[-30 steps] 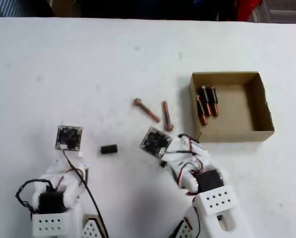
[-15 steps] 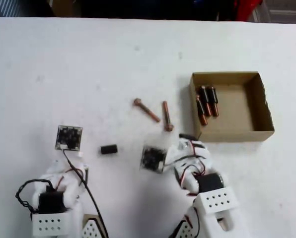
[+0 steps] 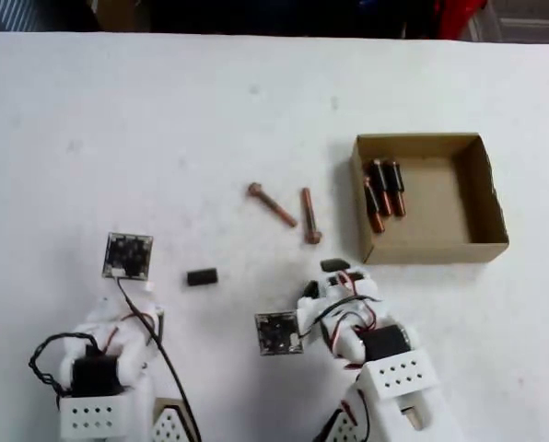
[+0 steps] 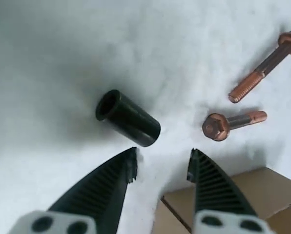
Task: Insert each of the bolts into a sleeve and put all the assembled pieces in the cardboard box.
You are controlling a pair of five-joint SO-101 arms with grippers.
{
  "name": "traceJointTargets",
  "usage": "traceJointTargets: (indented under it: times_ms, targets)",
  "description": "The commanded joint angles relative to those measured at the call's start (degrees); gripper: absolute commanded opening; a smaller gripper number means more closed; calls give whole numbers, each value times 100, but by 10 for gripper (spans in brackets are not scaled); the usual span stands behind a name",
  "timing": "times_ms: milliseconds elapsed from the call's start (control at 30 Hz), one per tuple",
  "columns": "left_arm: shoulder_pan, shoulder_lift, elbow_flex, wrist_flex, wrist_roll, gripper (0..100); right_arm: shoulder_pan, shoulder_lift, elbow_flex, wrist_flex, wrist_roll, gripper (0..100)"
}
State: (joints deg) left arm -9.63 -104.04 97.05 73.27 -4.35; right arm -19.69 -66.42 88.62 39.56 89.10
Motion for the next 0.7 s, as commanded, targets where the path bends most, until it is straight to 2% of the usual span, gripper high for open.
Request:
traceJointTargets:
  times_ms: [0,200,667]
  targets:
    - [4,-13,0,18,-70,23,-303,-22,-44,382,141,163]
    - [4,-13,0,18,-70,23,-734,-22,-53,558,105,184]
    - [4,-13,0,18,-53,23,-822,31,-26,435,132,183]
